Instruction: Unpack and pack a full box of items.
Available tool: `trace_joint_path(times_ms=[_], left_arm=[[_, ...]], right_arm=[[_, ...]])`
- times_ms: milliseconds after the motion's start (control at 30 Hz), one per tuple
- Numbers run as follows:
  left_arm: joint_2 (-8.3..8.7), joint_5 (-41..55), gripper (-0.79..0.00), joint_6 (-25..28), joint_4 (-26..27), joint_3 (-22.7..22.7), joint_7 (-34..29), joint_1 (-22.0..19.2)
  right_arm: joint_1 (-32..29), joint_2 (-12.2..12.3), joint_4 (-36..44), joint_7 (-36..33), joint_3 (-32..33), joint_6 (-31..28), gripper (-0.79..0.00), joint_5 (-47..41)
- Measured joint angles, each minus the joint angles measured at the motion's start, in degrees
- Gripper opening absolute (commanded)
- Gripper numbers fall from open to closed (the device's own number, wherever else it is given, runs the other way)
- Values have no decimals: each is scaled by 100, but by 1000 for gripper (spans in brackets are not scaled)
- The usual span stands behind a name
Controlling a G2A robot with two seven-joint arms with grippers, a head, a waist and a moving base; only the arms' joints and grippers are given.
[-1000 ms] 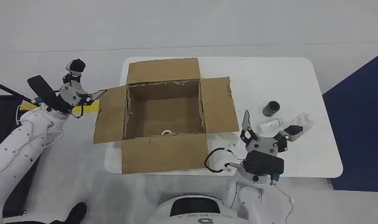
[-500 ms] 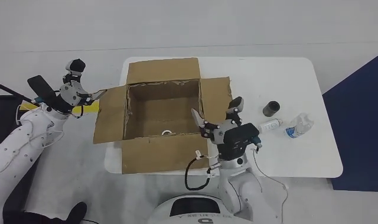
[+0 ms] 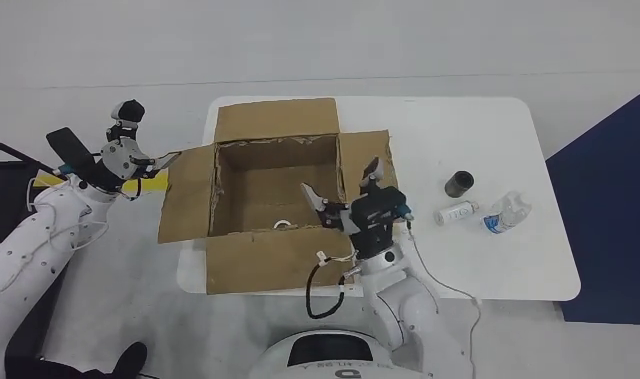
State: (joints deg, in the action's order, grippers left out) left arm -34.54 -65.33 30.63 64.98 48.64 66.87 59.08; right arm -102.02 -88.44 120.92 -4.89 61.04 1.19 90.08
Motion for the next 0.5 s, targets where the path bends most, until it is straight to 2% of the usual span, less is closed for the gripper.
trace_joint_path(times_ms=[167, 267, 367, 500], left_arm=[[0, 0, 0, 0, 0, 0, 0, 0], [0, 0, 0, 0, 0, 0, 0, 0], [0, 0, 0, 0, 0, 0, 0, 0], [0, 0, 0, 0, 0, 0, 0, 0]], right_arm=[[1582, -159, -349, -3281, -315, 39, 0, -627], [2499, -263, -867, -4760, -441, 323, 0, -851], [3382, -383, -1564, -6000, -701, 755, 0, -703], [4307, -582, -2599, -7143, -1322, 977, -95, -660]])
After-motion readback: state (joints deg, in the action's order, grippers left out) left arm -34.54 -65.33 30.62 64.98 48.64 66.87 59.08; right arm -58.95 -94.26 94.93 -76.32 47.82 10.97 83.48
